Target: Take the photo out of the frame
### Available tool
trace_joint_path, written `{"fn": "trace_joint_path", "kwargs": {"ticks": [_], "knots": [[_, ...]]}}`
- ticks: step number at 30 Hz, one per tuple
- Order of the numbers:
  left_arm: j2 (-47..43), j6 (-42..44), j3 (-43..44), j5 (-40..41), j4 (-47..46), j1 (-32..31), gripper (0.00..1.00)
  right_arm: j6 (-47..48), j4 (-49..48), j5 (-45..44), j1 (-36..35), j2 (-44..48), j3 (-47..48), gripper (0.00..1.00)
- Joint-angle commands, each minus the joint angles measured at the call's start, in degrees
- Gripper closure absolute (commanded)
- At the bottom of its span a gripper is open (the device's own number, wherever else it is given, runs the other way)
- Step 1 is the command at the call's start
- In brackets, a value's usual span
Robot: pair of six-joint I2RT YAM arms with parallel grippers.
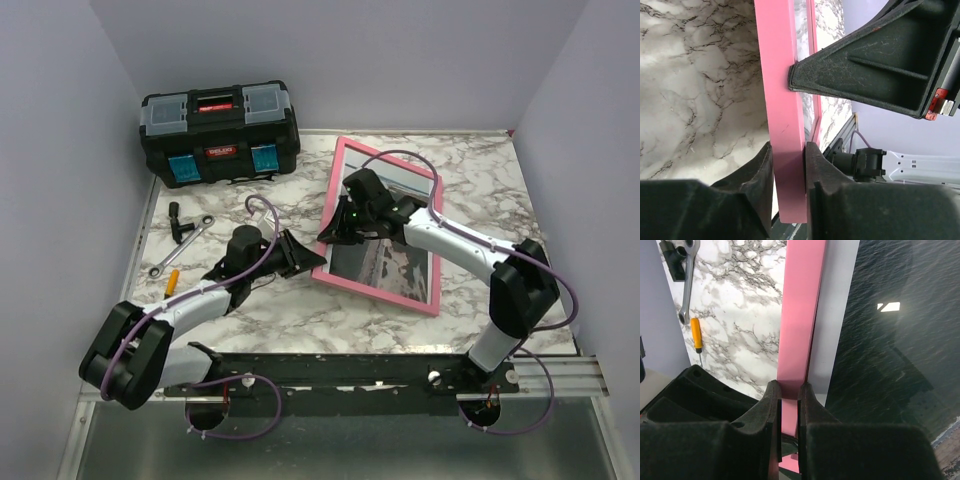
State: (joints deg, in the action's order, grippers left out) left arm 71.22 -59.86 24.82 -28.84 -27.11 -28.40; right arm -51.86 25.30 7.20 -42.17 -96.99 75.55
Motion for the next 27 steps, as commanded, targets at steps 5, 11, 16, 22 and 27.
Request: {"fn": "trace_joint_path", "kwargs": {"ticks": [5,11,16,22,27], "knots": [[-3.1,2.8,2.1,-1.7,1.2,-0.4,1.0,8.3,-4.0,3.8,-0.5,4.9,0.5,0.71],[-7.6,7.0,8.4,3.7,18.2,-0.4,1.0,20.8,3.7,-6.1,-0.7,11.3,-1.6,0.09],[-8.6,8.4,15.0,8.1,32.6,-0.4,1.0,29.5,6.3,-15.9,-3.0,17.2,-6.2,0.0],[-7.3,10.0,21.3,11.2,42.6,0.8,1.0,36.2,-1.8,-31.1,-19.2,27.0,-18.2,0.0],[-7.6,10.4,22.6,9.8,43.8,1.4,1.0,37.8,-5.8,-36.5,-23.0,27.9,-21.1,0.0]]}}
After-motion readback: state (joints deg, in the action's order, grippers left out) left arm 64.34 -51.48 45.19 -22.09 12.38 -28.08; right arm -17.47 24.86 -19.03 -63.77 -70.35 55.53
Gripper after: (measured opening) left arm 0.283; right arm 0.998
